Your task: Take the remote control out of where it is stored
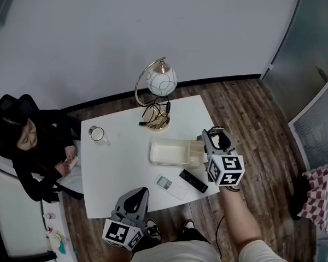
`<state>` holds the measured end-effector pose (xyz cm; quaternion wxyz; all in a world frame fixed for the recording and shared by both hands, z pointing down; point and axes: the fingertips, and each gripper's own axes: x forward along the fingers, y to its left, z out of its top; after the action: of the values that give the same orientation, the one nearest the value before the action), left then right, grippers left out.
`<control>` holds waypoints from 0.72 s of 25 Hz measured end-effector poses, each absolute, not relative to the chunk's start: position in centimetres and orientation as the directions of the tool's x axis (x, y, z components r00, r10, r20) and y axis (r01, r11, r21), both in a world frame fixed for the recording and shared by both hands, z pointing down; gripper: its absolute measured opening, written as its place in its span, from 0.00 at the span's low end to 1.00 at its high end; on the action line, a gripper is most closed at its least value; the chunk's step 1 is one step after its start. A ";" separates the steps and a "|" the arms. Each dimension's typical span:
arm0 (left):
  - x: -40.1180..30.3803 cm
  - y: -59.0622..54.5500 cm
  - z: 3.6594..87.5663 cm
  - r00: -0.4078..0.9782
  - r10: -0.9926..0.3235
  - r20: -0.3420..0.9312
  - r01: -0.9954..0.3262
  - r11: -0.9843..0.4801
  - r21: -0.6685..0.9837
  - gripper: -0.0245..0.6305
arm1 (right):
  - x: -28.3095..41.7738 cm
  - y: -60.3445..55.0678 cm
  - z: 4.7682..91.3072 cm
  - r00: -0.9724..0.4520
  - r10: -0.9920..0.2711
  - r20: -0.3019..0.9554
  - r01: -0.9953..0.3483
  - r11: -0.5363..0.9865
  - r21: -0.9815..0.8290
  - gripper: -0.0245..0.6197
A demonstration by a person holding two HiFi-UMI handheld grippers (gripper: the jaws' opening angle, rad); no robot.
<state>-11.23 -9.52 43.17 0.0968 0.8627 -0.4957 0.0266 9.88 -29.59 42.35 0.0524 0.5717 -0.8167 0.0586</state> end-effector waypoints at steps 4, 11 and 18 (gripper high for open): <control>-10.9 -9.5 42.5 0.515 -0.848 0.126 -0.856 -0.500 0.134 0.05 | 10.1 -27.1 41.3 -0.370 -0.919 0.136 -0.929 0.369 -0.030 0.36; -10.1 -8.8 41.5 0.528 -0.843 0.106 -0.848 -0.516 0.121 0.05 | 10.7 -22.5 40.6 -0.412 -0.901 0.137 -0.910 0.414 -0.020 0.36; -9.1 -8.1 41.6 0.545 -0.831 0.109 -0.838 -0.533 0.121 0.05 | 13.6 -18.5 44.5 -0.422 -0.866 0.268 -0.896 0.444 0.023 0.36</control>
<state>-9.10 -8.06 41.63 0.0794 0.8752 -0.4767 0.0192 13.58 -18.53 44.54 0.1212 0.5236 -0.8411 0.0616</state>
